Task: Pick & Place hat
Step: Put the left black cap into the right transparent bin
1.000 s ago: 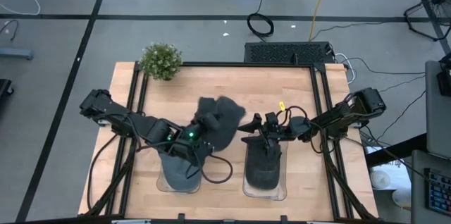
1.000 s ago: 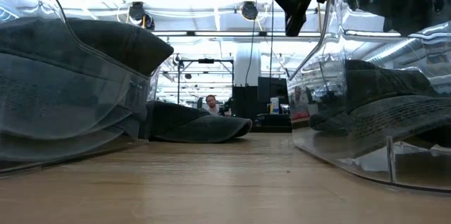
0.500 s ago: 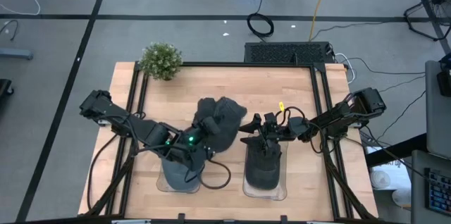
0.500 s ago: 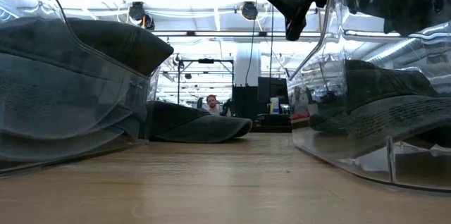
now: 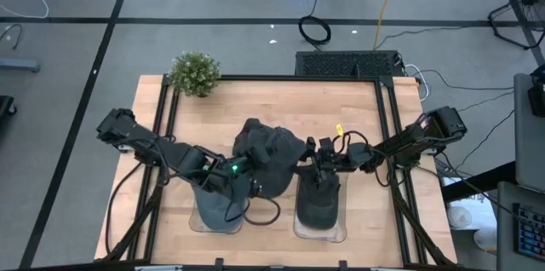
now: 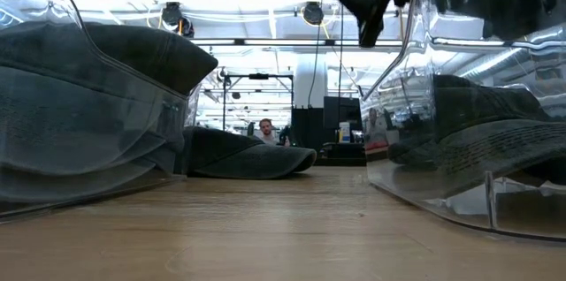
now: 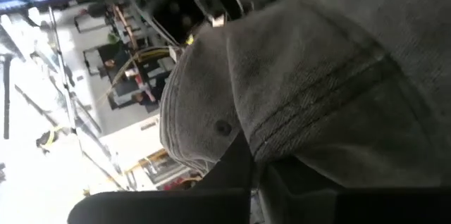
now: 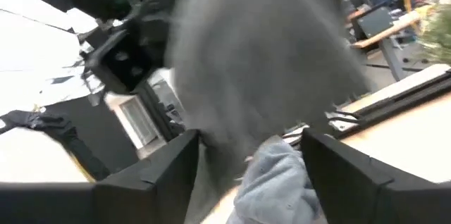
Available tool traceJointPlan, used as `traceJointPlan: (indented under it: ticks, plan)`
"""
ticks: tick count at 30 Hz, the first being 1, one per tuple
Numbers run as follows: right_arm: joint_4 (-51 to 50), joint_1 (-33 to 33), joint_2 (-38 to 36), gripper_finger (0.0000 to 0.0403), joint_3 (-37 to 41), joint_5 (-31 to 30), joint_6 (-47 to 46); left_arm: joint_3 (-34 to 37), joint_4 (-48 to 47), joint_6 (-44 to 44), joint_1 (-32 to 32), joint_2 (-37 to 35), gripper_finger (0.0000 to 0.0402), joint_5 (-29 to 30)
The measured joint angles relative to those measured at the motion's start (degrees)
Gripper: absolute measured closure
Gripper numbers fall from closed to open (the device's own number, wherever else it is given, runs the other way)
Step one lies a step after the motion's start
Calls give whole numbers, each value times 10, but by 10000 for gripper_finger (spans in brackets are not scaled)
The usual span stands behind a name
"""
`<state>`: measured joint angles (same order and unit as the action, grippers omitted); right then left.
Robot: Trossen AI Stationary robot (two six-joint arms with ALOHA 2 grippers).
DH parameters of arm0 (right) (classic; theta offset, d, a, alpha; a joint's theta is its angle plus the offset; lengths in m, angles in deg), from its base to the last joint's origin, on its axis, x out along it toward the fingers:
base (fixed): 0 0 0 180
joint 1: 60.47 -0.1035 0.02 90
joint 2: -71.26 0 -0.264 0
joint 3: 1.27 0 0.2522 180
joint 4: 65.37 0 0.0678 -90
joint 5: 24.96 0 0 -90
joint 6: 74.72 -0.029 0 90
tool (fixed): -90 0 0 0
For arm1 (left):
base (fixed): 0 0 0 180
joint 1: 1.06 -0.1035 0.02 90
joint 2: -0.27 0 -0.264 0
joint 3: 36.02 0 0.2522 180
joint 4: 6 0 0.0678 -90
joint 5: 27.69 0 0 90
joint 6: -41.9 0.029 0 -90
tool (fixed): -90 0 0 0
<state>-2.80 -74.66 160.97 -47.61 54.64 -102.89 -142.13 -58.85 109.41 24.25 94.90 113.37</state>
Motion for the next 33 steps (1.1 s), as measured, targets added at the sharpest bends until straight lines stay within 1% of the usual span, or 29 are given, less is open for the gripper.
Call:
traceJointPlan:
  ticks: [2,4,6,7,8,10,12,15,16,17,19,22,24,26,30,32,33]
  plan:
    - [-29,-7,0,204,-17,1,11,0,-1,-11,-7,0,389,-1]
    - [-68,-15,0,266,-36,3,32,0,-1,-21,-13,0,385,-1]
    - [-92,-22,0,347,-52,16,62,0,-1,-37,-18,0,387,-2]
    - [-95,-26,0,374,-57,18,79,0,-1,-61,-19,0,389,-2]
    - [-96,-29,0,385,-58,20,88,0,-1,-99,-21,0,390,-4]
    - [-97,-31,0,393,-58,25,92,0,7,-197,-24,0,388,-5]
    - [-97,-34,-3,398,-58,24,97,0,11,-290,-31,-2,372,-7]
    - [-98,-35,-6,399,-58,21,95,1,-5,-404,-36,-29,326,-13]
    - [-107,-35,-10,400,-58,20,95,1,-20,-435,-38,-44,308,-25]
    - [-129,-38,-20,400,-57,22,94,1,-44,-463,-43,-61,289,-44]
    - [-178,-48,-44,400,-55,12,95,1,-89,-522,-60,-103,254,-114]
    - [-286,-74,-114,401,-55,-37,107,4,-130,-600,-88,-169,215,-222]
    - [-356,-94,-164,401,-63,-64,105,19,-143,-618,-104,-220,199,-287]
    - [-438,-121,-211,402,-73,-59,84,44,-127,-615,-118,-272,189,-327]
    - [-612,-184,-275,402,-99,-30,29,102,-67,-600,-134,-366,179,-344]
    - [-664,-218,-292,402,-101,-27,12,128,-48,-588,-140,-408,179,-345]
    - [-688,-235,-299,402,-101,-15,4,140,-41,-579,-142,-424,179,-345]
